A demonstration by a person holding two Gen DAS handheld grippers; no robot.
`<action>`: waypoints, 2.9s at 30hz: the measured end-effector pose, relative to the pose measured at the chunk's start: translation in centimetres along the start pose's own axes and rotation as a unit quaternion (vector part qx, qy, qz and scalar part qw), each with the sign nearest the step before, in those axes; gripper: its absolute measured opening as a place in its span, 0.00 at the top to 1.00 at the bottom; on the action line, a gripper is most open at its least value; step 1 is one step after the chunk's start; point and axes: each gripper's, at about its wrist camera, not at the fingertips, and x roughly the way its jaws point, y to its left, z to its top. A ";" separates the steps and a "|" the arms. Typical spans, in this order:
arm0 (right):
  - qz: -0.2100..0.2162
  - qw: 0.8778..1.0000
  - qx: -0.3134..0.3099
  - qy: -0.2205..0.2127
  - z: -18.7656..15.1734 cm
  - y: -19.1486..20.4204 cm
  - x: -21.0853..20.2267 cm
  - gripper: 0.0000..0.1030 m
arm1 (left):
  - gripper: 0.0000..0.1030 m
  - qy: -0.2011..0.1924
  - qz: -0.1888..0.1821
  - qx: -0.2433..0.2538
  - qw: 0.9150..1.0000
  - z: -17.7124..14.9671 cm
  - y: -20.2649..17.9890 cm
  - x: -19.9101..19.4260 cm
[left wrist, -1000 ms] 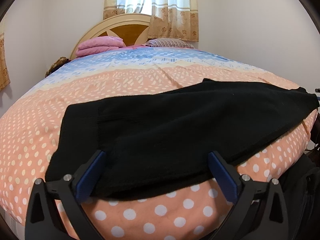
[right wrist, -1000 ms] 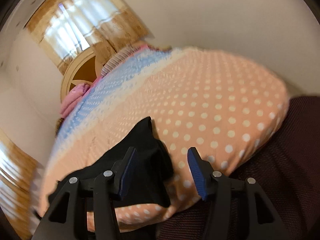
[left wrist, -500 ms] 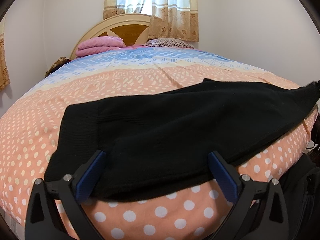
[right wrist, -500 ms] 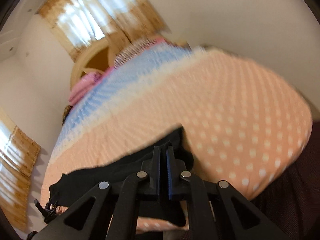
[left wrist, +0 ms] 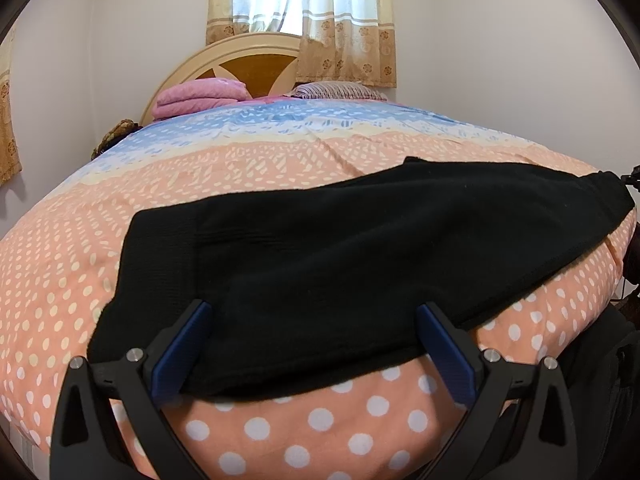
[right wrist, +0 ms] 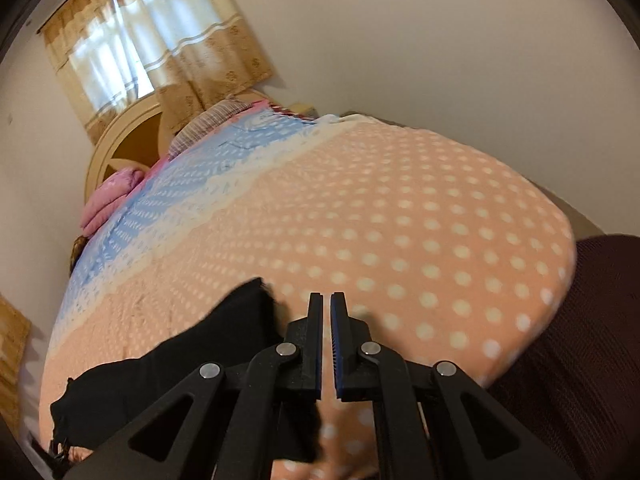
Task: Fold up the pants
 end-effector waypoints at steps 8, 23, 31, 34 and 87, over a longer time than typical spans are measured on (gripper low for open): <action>0.042 0.998 -0.038 0.021 -0.6 1.2 0.8 0.87 | 0.00 0.000 0.009 -0.003 1.000 0.2 -0.3 0.2; 0.135 0.990 0.030 0.031 1.5 2.1 2.3 0.48 | 0.00 -0.002 0.010 -0.003 1.000 0.2 -0.2 0.4; 0.088 0.992 -0.037 0.086 1.2 5.0 4.3 0.60 | 0.00 -0.015 0.022 -0.014 1.000 0.5 -0.1 0.0; 0.066 0.992 -0.054 0.094 1.0 5.9 5.2 0.92 | 0.00 -0.044 0.045 -0.026 0.998 1.3 0.6 -1.1; 0.296 0.860 -0.340 0.239 -15.6 47.2 10.4 0.57 | 0.00 -0.023 0.050 -0.074 0.996 2.7 -2.4 0.0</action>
